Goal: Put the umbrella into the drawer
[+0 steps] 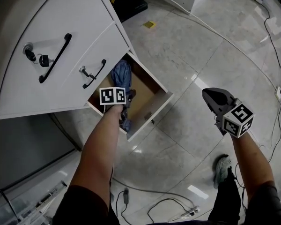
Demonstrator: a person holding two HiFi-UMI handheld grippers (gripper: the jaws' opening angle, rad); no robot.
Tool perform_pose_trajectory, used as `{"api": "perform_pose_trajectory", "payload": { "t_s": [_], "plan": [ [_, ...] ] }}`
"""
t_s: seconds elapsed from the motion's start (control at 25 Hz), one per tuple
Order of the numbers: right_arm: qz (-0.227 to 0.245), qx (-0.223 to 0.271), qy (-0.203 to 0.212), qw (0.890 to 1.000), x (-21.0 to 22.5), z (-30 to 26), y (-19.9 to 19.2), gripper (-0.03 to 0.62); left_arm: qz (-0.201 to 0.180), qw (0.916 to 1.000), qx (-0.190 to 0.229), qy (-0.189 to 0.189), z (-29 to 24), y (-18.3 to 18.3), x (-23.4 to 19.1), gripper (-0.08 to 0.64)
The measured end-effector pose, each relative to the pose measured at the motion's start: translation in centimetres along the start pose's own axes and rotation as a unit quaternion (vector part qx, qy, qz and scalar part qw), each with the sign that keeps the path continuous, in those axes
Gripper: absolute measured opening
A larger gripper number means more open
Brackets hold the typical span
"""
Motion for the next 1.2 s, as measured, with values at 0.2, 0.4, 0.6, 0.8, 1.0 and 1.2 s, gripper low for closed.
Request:
{"api": "perform_pose_trajectory", "payload": {
  "t_s": [0.2, 0.4, 0.6, 0.8, 1.0, 1.2],
  "plan": [
    [0.017, -0.004, -0.002, 1.0, -0.5, 0.0, -0.4, -0.008, -0.001, 0.9999, 0.009, -0.007, 0.0, -0.1, 0.2, 0.256],
    [0.014, -0.01, 0.001, 1.0, -1.2, -0.3, -1.4, -0.008, 0.007, 0.9991, 0.034, -0.022, -0.2, 0.0, 0.6, 0.32],
    [0.011, -0.01, 0.006, 1.0, -2.3, -0.1, -1.4, -0.008, -0.012, 0.9988, 0.046, 0.001, 1.0, 1.1, 0.9, 0.345],
    [0.011, -0.001, 0.012, 1.0, -3.2, -0.1, -0.5, -0.008, -0.032, 0.9981, 0.053, -0.003, 2.5, 1.6, 1.4, 0.345],
    [0.029, 0.004, 0.008, 1.0, -4.2, 0.3, 0.5, -0.008, -0.049, 0.9966, 0.066, -0.004, 4.3, 1.3, 2.3, 0.345],
    [0.025, 0.011, 0.007, 1.0, -5.3, 1.6, 1.8, -0.008, -0.08, 0.9912, 0.104, -0.014, 6.6, 0.4, 5.3, 0.344]
  ]
}}
Point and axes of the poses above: the fingertips, and each gripper's own axes: z backward along the fingers, x to its right, y out of its top, the point moved 3 cm from there along z, backward along the fingers, and after that the axes turned 14 degrees about -y, right-handed, at the moved point
